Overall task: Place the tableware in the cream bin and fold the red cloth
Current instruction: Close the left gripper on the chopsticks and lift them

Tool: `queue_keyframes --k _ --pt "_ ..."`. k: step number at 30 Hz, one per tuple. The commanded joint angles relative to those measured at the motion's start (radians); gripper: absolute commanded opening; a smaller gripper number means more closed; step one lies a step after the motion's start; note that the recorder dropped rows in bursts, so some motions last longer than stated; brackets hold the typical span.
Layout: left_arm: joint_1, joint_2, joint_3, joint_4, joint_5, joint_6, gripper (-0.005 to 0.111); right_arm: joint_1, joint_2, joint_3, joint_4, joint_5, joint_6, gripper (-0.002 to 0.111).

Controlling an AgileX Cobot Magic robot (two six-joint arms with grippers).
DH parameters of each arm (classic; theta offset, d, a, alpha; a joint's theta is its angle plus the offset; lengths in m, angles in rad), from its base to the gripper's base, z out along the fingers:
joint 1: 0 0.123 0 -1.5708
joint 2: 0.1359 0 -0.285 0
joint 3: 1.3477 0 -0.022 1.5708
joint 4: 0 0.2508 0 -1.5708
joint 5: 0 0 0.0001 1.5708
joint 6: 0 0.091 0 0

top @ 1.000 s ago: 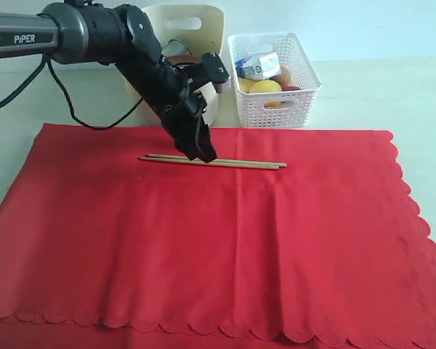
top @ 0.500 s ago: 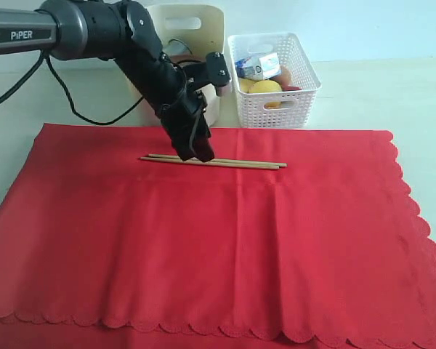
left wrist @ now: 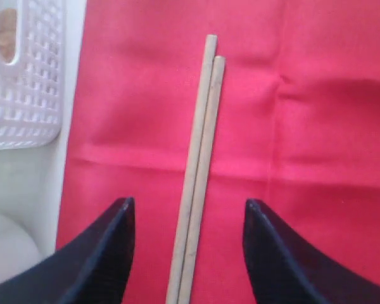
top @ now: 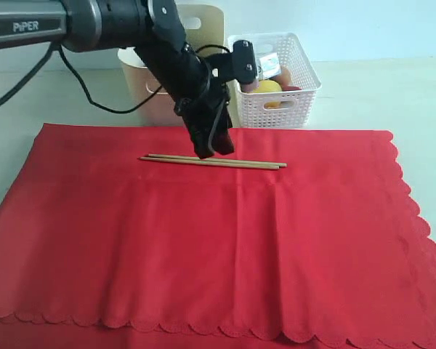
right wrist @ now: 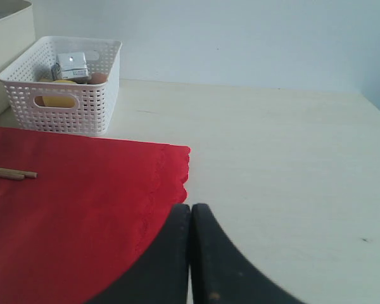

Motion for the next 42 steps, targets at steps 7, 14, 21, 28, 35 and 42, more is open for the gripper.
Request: queue_keyframes --k 7,14,21,28,35,42 --pt "-0.035 0.074 -0.001 0.001 -0.07 0.001 0.051 -0.004 -0.004 0.005 -0.001 -0.005 0.0 0.0" --pt "-0.028 0.101 -0.001 0.001 -0.088 -0.026 0.051 -0.004 -0.004 0.005 -0.001 -0.005 0.0 0.0" --pt "-0.027 0.134 -0.001 0.012 -0.09 -0.088 0.051 -0.004 -0.004 0.005 -0.001 -0.005 0.0 0.0" --pt "-0.023 0.141 -0.001 0.031 -0.018 -0.203 0.051 -0.004 -0.004 0.005 -0.001 -0.005 0.0 0.0" --pt "-0.017 0.136 -0.001 0.075 0.132 -0.332 0.051 -0.004 -0.004 0.005 -0.001 -0.005 0.0 0.0" --pt "-0.003 0.13 -0.001 0.135 0.134 -0.355 0.021 -0.004 -0.004 0.005 -0.001 -0.005 0.0 0.0"
